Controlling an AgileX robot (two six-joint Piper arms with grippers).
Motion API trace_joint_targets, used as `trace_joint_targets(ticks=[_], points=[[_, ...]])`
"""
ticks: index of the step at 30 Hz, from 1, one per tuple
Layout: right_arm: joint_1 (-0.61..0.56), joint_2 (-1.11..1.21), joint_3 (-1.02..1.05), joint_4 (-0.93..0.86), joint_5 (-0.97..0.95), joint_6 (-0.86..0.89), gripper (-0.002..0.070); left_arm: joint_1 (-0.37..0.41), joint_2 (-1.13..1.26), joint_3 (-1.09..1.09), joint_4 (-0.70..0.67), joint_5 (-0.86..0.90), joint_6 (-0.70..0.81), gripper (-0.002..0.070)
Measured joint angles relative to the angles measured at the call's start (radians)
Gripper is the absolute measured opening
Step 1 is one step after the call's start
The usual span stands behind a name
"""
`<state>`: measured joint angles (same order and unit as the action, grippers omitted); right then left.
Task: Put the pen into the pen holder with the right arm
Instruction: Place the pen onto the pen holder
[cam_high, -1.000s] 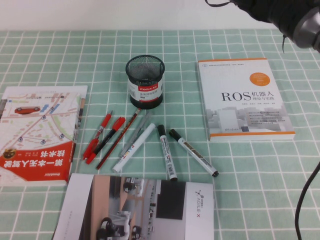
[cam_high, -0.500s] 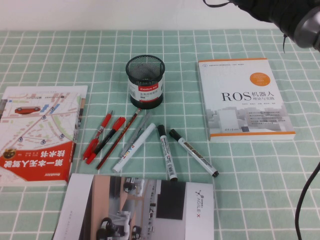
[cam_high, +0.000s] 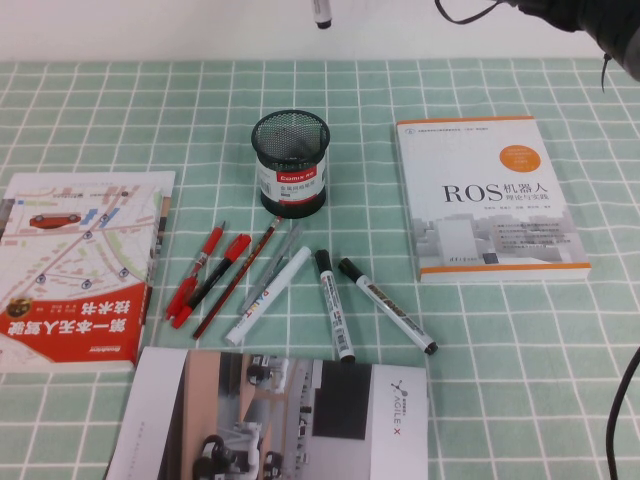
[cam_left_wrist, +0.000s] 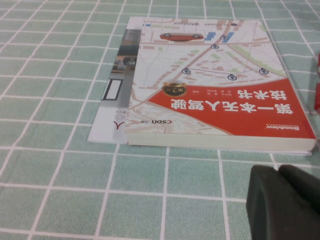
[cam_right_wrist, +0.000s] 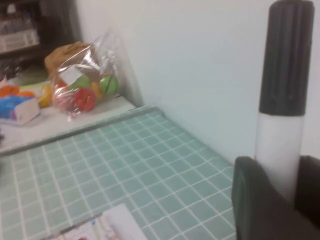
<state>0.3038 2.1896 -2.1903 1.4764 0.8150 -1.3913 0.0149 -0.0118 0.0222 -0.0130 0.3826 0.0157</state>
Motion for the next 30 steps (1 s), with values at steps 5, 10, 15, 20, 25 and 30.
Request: trace_joint_targets(ticks=[5, 10, 15, 20, 25, 30], points=[[0.032, -0.010, 0.000, -0.188, -0.161, 0.239, 0.0122, 0.000, 0.000, 0.000, 0.000, 0.000, 0.000, -0.0004], [0.084, -0.010, 0.000, -0.465, -0.276, 0.526, 0.0122, 0.000, 0.000, 0.000, 0.000, 0.000, 0.000, -0.0004], [0.144, -0.010, 0.000, -0.647, -0.338, 0.707, 0.0122, 0.000, 0.000, 0.000, 0.000, 0.000, 0.000, -0.0004], [0.174, -0.021, 0.022, -0.718, -0.420, 0.760, 0.0122, 0.000, 0.000, 0.000, 0.000, 0.000, 0.000, -0.0004], [0.185, -0.064, 0.099, -0.810, -0.504, 0.838, 0.0122, 0.000, 0.000, 0.000, 0.000, 0.000, 0.000, -0.0004], [0.187, -0.138, 0.246, -0.937, -0.628, 0.977, 0.0122, 0.000, 0.000, 0.000, 0.000, 0.000, 0.000, -0.0004]])
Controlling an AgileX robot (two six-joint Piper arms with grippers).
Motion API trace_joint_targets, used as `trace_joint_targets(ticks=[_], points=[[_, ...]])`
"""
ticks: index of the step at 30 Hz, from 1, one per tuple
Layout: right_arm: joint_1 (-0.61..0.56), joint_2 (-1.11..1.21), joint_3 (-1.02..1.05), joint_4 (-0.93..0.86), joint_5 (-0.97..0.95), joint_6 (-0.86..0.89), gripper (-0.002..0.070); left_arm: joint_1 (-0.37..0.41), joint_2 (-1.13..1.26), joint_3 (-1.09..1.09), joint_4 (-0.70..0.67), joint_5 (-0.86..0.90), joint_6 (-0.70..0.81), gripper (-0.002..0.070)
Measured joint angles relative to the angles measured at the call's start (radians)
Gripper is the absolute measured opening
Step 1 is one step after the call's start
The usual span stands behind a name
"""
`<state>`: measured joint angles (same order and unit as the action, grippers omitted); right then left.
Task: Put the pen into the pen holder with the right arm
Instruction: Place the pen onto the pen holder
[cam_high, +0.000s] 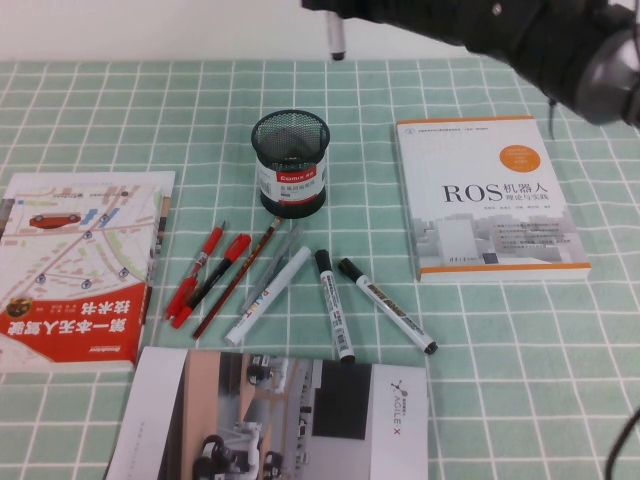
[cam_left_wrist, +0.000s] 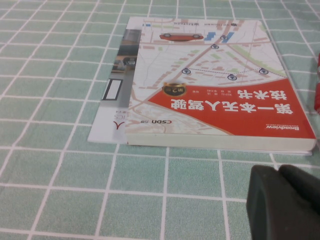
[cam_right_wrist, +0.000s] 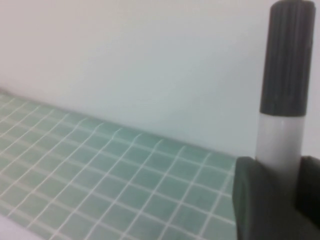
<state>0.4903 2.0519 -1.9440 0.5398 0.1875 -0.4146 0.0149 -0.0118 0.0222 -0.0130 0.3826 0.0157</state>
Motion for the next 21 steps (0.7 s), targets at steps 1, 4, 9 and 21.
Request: trace_joint_targets(ticks=[1, 4, 9, 21], points=[[0.000, -0.019, 0.034, -0.024, -0.033, 0.022, 0.0122, 0.000, 0.000, 0.000, 0.000, 0.000, 0.000, -0.0004], [0.009, -0.070, 0.123, -0.083, -0.134, 0.080, 0.0122, 0.000, 0.000, 0.000, 0.000, 0.000, 0.000, -0.0004], [0.032, -0.095, 0.251, -0.306, -0.288, 0.288, 0.0122, 0.000, 0.000, 0.000, 0.000, 0.000, 0.000, -0.0004], [0.021, -0.082, 0.365, -1.255, -0.705, 1.167, 0.0122, 0.000, 0.000, 0.000, 0.000, 0.000, 0.000, -0.0004]])
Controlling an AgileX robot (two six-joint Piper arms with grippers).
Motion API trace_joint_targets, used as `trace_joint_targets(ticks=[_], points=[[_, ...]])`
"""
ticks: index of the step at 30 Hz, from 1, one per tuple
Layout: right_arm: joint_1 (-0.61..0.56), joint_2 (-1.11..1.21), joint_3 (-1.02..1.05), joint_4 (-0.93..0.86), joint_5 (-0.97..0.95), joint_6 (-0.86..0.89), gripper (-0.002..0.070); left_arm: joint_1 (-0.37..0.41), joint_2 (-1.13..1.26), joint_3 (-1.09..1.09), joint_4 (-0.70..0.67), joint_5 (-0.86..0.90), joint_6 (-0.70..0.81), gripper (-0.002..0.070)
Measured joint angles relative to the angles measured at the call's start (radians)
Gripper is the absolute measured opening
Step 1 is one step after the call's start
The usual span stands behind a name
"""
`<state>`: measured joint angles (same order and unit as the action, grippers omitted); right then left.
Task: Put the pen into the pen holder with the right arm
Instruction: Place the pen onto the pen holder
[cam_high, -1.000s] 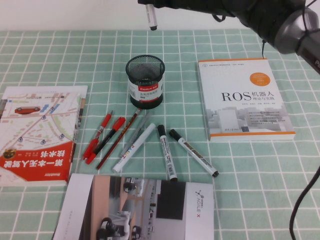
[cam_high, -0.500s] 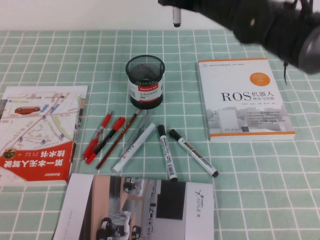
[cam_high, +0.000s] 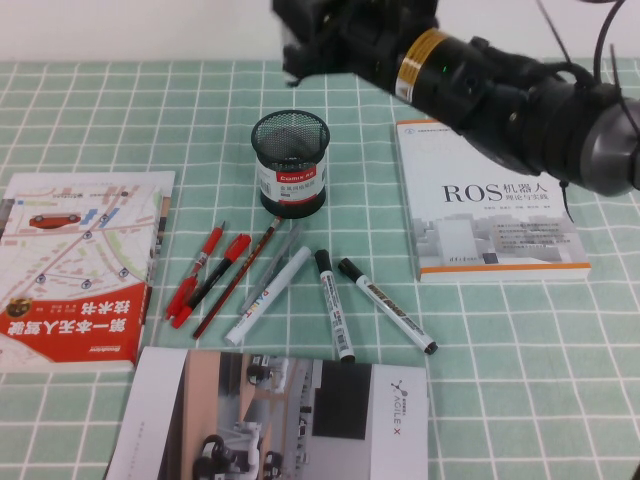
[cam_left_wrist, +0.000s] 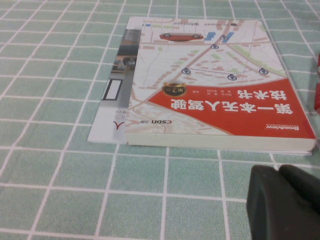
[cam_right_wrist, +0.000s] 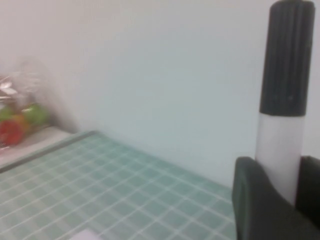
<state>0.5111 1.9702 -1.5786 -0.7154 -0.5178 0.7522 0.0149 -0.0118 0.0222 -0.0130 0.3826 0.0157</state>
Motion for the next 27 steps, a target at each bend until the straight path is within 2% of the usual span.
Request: trace_joint_targets(ticks=[7, 12, 20, 27], points=[[-0.004, 0.074, 0.000, -0.205, -0.113, 0.080, 0.0122, 0.000, 0.000, 0.000, 0.000, 0.000, 0.000, -0.0004], [-0.004, 0.117, 0.000, -0.226, -0.117, 0.007, 0.0122, 0.000, 0.000, 0.000, 0.000, 0.000, 0.000, -0.0004], [-0.008, 0.166, 0.000, -0.007, -0.122, -0.259, 0.0122, 0.000, 0.000, 0.000, 0.000, 0.000, 0.000, -0.0004], [-0.031, 0.211, 0.000, 0.097, -0.160, -0.321, 0.0122, 0.000, 0.000, 0.000, 0.000, 0.000, 0.000, -0.0004]])
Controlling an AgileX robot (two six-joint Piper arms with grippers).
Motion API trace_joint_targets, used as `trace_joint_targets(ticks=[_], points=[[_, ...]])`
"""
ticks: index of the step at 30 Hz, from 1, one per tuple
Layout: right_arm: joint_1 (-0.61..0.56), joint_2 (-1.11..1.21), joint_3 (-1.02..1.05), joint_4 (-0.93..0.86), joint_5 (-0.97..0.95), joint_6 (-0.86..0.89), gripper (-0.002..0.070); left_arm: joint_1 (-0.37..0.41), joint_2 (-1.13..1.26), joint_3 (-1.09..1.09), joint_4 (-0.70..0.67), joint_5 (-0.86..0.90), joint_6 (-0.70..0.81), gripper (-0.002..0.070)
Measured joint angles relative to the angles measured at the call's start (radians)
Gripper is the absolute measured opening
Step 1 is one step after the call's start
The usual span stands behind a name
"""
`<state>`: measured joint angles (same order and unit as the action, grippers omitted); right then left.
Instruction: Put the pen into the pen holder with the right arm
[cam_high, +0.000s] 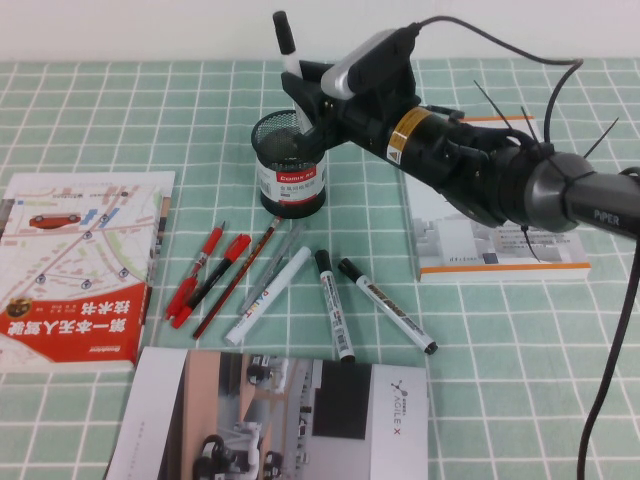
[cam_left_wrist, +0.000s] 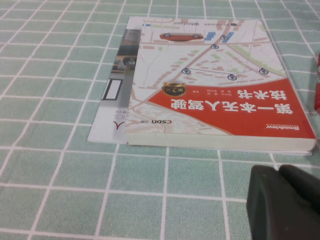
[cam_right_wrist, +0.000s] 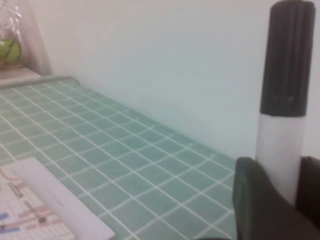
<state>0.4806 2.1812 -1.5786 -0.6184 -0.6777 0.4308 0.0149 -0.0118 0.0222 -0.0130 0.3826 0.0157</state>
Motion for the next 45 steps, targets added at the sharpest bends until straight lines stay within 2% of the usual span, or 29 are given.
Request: trace_joint_targets(ticks=[14, 22, 31, 34, 38, 40, 45], points=[[-0.015, 0.049, 0.000, 0.047, -0.050, -0.037, 0.0125, 0.000, 0.000, 0.000, 0.000, 0.000, 0.000, -0.0004], [-0.015, 0.049, 0.000, 0.077, -0.054, -0.037, 0.0288, 0.000, 0.000, 0.000, 0.000, 0.000, 0.000, -0.0004], [-0.015, 0.049, 0.000, 0.079, -0.052, -0.037, 0.0308, 0.000, 0.000, 0.000, 0.000, 0.000, 0.000, -0.0004], [-0.015, 0.034, 0.000, 0.071, -0.009, -0.037, 0.0257, 0.000, 0.000, 0.000, 0.000, 0.000, 0.000, -0.0004], [-0.017, -0.029, 0.000, -0.012, 0.104, -0.032, 0.0088, 0.000, 0.000, 0.000, 0.000, 0.000, 0.000, -0.0004], [-0.017, -0.068, 0.000, -0.074, 0.169, -0.003, 0.0027, 0.000, 0.000, 0.000, 0.000, 0.000, 0.000, -0.0004], [-0.031, -0.173, 0.000, -0.300, 0.301, 0.195, -0.0013, 0.000, 0.000, 0.000, 0.000, 0.000, 0.000, -0.0004]])
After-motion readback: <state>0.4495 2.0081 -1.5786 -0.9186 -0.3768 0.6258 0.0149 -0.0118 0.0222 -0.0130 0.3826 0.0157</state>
